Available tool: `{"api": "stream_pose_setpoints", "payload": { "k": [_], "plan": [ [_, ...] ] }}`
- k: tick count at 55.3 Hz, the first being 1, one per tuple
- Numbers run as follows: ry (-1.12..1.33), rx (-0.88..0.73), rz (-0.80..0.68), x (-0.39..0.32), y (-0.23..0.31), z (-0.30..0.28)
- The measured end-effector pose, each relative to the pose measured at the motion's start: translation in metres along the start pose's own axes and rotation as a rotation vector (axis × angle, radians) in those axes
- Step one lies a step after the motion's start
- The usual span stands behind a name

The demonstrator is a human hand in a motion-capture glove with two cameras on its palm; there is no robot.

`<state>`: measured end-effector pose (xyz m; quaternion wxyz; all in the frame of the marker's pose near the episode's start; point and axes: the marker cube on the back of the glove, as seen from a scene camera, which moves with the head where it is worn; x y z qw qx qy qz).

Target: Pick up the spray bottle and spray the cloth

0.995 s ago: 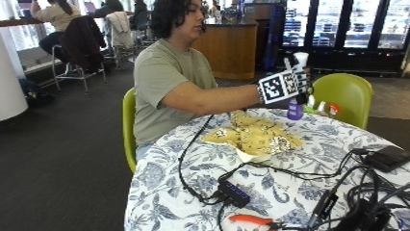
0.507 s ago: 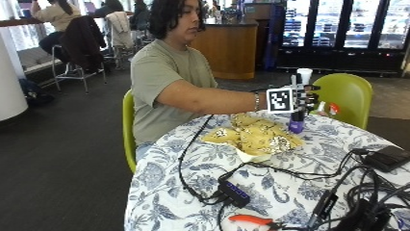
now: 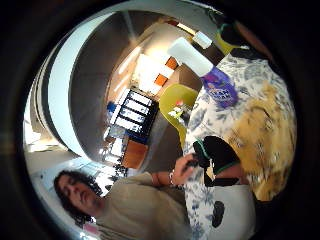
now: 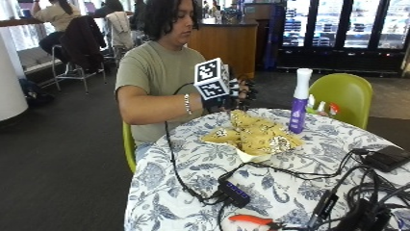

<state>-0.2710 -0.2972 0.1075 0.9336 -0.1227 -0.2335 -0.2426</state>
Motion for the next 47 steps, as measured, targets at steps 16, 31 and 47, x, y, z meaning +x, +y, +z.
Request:
{"api": "stream_pose_setpoints", "payload": {
  "k": [16, 31, 47],
  "plan": [
    [0.15, -0.153, 0.016, -0.004, 0.115, -0.06],
    [0.421, -0.391, -0.081, 0.003, 0.182, -0.074],
    [0.441, -0.429, -0.098, -0.004, 0.226, -0.058]
  ]
}}
